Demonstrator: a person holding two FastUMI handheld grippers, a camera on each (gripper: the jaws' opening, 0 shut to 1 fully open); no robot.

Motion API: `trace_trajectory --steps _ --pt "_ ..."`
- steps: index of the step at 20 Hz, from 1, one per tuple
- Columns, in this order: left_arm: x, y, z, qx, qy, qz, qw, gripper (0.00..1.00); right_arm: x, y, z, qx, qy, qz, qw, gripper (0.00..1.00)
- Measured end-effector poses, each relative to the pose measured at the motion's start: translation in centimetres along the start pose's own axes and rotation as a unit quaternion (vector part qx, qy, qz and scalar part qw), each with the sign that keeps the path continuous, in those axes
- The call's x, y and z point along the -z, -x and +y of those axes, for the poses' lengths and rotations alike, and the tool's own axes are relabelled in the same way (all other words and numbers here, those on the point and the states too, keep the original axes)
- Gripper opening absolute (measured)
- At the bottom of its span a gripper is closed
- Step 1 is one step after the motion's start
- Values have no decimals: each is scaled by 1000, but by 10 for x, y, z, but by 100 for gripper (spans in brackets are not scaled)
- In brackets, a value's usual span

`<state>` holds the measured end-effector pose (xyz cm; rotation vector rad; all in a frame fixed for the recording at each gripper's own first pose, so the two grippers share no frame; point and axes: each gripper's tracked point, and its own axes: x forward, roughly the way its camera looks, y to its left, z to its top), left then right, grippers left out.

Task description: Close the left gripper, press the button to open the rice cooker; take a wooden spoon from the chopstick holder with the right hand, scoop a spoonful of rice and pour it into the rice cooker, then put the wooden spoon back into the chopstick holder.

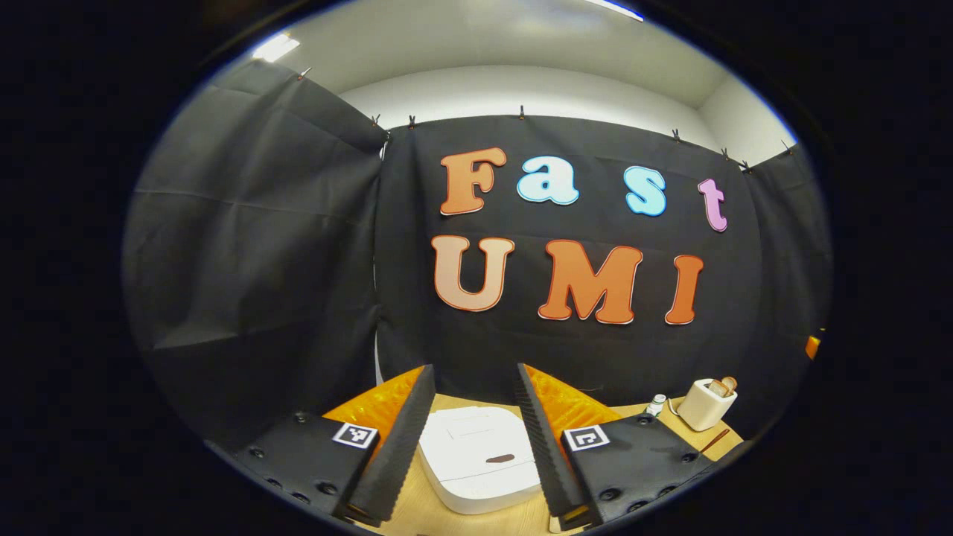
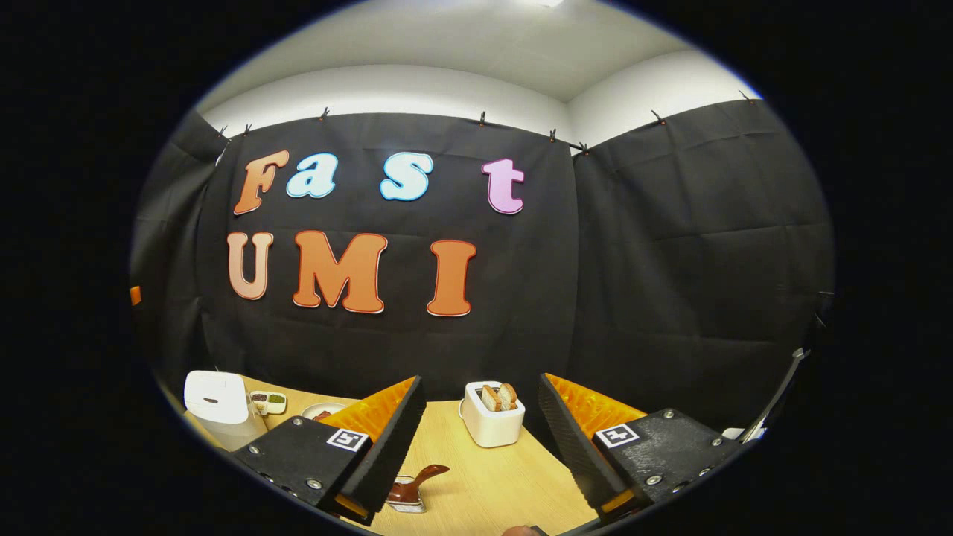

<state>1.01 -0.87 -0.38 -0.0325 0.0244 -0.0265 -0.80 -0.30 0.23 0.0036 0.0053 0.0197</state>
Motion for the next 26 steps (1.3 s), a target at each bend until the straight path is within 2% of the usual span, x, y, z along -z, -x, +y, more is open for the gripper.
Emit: trace_trajectory --steps 2,4,5,6,7,12,14,15,16,19,20,23,26 --pt "-2 -2 1 0 -2 -1 1000 60 -1 -1 3 -5 -2 0 1000 95" --pt "-3 -2 4 -3 -7 -2 1000 40 -1 -2 4 -6 1 -1 1000 95" --pt "-2 -1 3 0 -12 0 1000 37 -1 -1 4 -8 3 -1 1000 95" --pt "-4 -1 2 2 -15 -3 1000 38 0 -1 6 -10 4 0 1000 100" --pt "-7 0 2 3 -18 -6 1000 38 0 -1 8 -11 7 1 1000 95" --pt "-4 -2 1 10 -23 2 1000 38 -3 0 15 -16 15 -4 1000 95" --pt "-5 -10 2 -1 -27 0 1000 38 -9 1 18 -20 15 -13 1000 95" --pt "-14 -5 10 -25 -33 -5 999 23 -11 1 19 -20 17 -15 1000 95" --pt "-8 -4 14 -25 -31 -4 999 7 -11 2 18 -19 19 -17 999 95" --pt "-9 -2 10 -8 -15 0 1000 7 -10 3 18 -21 18 -16 999 95" --pt "-2 0 8 0 -15 10 1000 4 -8 3 19 -22 17 -14 1000 95" --pt "13 -10 -7 38 1 51 998 5 -5 3 20 -26 14 -8 1000 95" --pt "34 -31 -8 49 -5 81 996 5 -4 3 21 -27 16 -7 999 95"
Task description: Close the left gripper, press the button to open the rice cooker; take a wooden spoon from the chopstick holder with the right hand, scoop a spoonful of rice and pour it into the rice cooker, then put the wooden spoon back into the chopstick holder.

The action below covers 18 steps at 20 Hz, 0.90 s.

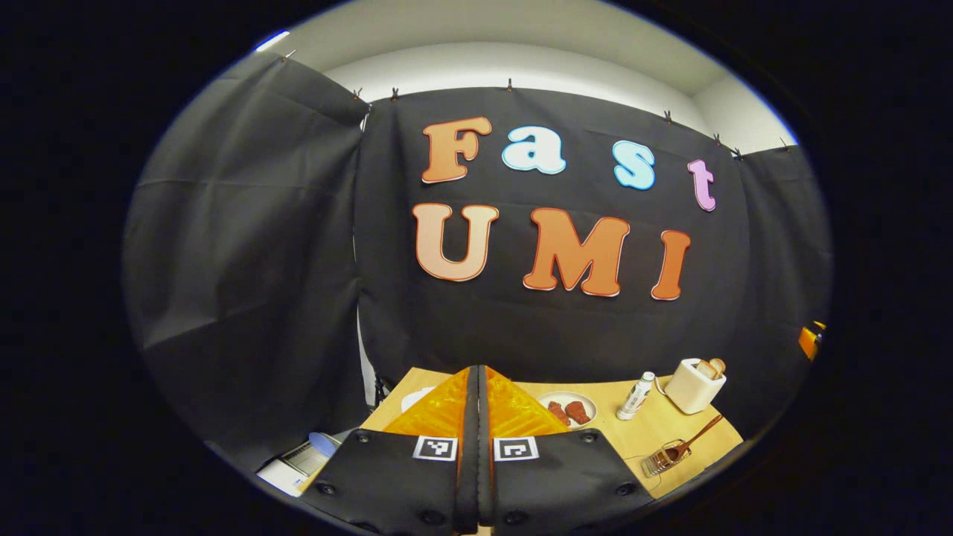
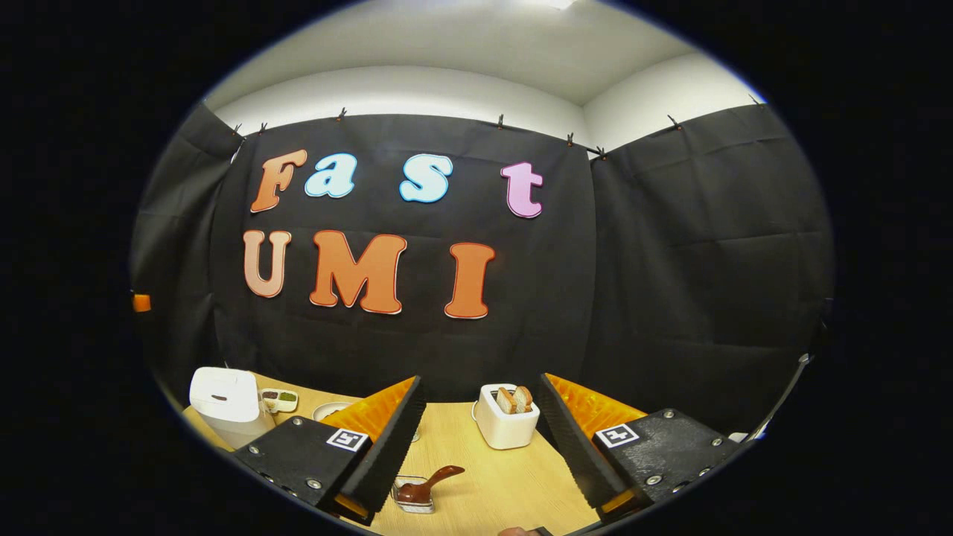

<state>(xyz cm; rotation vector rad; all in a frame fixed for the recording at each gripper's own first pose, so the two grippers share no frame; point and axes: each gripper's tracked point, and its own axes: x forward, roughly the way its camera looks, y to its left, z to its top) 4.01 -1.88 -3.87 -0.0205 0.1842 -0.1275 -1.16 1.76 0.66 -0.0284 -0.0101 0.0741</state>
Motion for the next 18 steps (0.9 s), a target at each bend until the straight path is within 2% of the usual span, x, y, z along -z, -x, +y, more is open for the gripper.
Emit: trace_trajectory --steps 12,18 --pt "109 -99 -28 64 -25 123 990 4 13 -2 -6 12 13 22 1000 96" --pt "164 -134 -31 68 -26 174 982 4 19 -6 -14 29 29 36 999 96"
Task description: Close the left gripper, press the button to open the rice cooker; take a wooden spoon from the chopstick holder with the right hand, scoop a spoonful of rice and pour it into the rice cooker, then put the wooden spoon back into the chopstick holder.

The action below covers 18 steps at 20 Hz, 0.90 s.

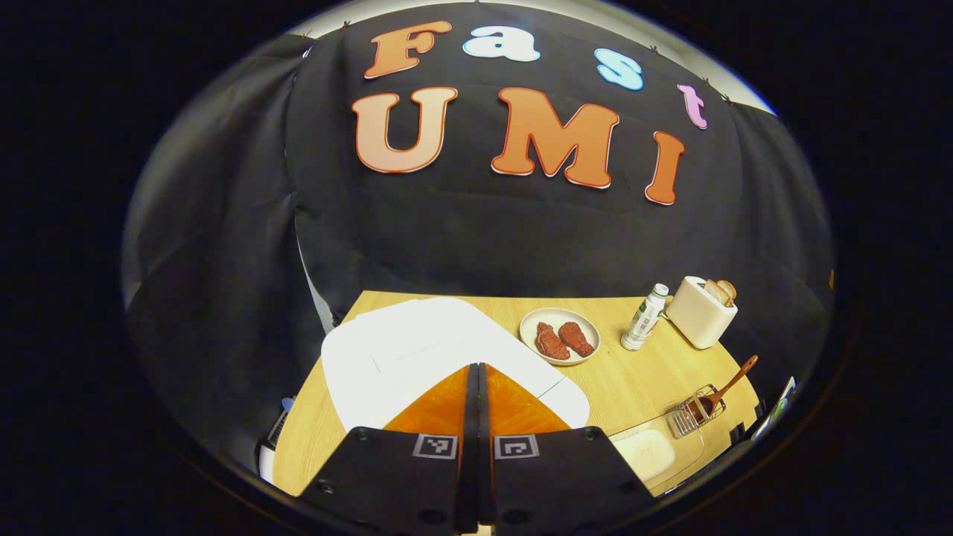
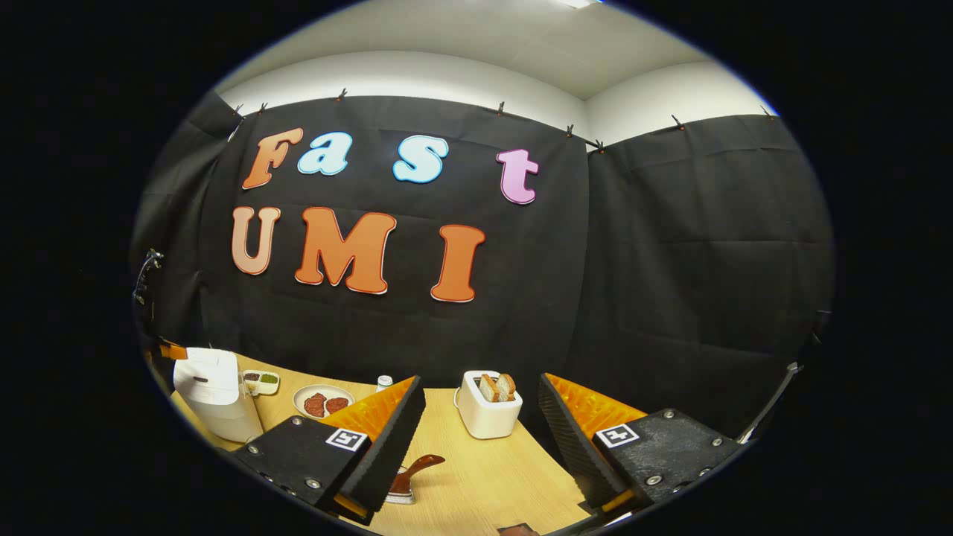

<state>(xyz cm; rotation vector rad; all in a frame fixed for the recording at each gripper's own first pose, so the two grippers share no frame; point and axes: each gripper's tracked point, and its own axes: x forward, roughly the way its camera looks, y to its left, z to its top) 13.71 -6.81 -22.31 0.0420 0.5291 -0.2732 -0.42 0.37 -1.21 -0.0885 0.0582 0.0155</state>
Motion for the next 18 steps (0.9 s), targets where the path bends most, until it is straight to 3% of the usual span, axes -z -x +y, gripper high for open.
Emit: trace_trajectory --steps 1,2,7,8,18 --pt "6 -6 0 0 -2 7 1000 4 0 1 1 0 3 1 1000 100" --pt "13 -11 -2 3 -4 16 1000 4 2 0 1 1 7 3 1000 96" --pt "41 -32 -2 6 -2 56 998 4 2 -3 6 -2 -10 8 1000 100" --pt "42 -34 -1 6 1 62 998 5 4 -3 8 -3 -16 11 1000 97" --pt "43 -37 0 13 12 58 998 5 18 -11 24 -15 -28 29 999 97"
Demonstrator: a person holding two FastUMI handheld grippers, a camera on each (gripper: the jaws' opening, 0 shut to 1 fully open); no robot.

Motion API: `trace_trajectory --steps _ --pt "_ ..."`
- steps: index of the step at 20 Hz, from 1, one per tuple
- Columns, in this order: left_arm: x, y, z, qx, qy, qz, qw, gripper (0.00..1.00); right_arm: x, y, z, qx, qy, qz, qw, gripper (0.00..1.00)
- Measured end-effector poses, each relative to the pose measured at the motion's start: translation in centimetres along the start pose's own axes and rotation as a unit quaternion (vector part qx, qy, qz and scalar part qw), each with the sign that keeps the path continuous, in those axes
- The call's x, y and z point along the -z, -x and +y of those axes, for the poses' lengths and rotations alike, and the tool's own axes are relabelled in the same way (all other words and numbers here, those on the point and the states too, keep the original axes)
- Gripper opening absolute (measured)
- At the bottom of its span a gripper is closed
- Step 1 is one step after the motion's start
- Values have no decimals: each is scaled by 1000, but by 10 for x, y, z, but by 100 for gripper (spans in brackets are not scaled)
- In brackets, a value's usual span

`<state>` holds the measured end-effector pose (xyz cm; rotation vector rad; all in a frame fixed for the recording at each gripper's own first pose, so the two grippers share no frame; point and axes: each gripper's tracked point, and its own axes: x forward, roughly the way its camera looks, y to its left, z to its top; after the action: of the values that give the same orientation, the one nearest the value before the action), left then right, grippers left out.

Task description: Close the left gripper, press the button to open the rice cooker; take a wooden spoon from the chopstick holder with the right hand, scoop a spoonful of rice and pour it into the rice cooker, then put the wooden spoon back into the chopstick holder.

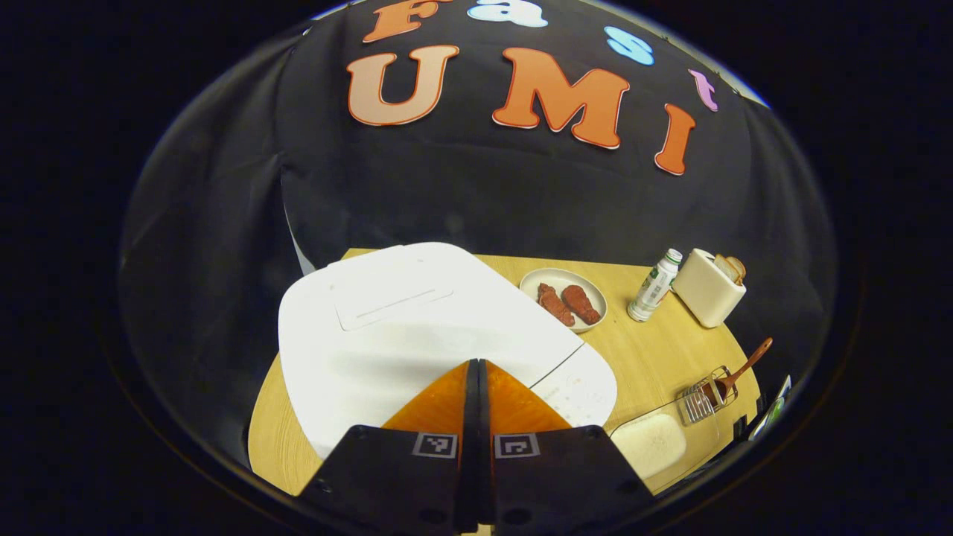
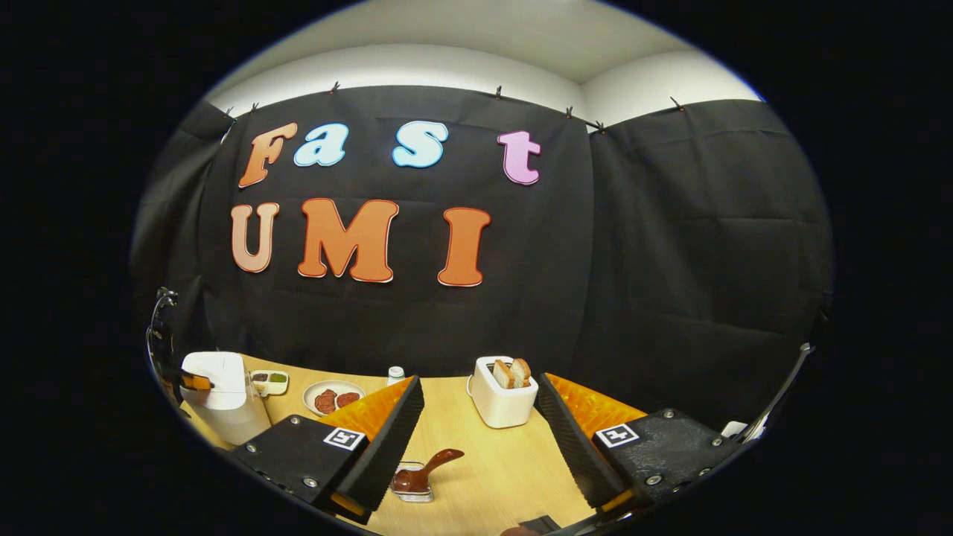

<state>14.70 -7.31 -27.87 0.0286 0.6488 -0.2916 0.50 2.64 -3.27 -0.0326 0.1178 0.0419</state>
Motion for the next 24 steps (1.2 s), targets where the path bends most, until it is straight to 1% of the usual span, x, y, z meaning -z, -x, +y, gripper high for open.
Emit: trace_trajectory --steps 1,2,4,7,8,9,10,12,14,16,18,19,20,24 --pt "-1 2 0 -1 -1 1 1000 5 -1 0 1 -1 -1 0 1000 97" --pt "-9 6 2 -5 0 -10 1000 5 -2 -1 1 0 -1 -1 1000 97" --pt "-34 15 2 -14 -8 -42 999 5 -5 1 0 1 -2 -7 1000 97" --pt "-78 39 5 -39 -25 -90 995 4 -4 1 2 -1 -5 -5 1000 97" --pt "-95 52 6 -44 -26 -113 992 6 -3 1 1 1 -6 -6 1000 97" --pt "-113 65 4 -44 -24 -134 990 4 -3 2 0 1 -6 -7 1000 97" --pt "-128 81 3 -42 -19 -154 987 5 -4 3 1 1 -7 -8 1000 97" --pt "-153 106 4 -44 -15 -190 981 4 -5 3 1 2 -11 -10 1000 97" --pt "-173 132 8 -49 -15 -225 973 5 -6 3 0 2 -15 -13 1000 97" --pt "-182 152 14 -57 -14 -251 966 4 -5 2 1 4 -18 -16 1000 97" --pt "-185 163 20 -70 -24 -265 962 4 -2 1 1 8 -18 -18 1000 97" --pt "-185 167 23 -75 -28 -266 961 5 -2 1 3 7 -18 -19 1000 97" --pt "-186 172 25 -79 -27 -268 960 4 -2 1 4 5 -19 -20 1000 96" --pt "-186 186 33 -84 -2 -279 957 5 -4 2 9 -3 -24 -26 999 97"
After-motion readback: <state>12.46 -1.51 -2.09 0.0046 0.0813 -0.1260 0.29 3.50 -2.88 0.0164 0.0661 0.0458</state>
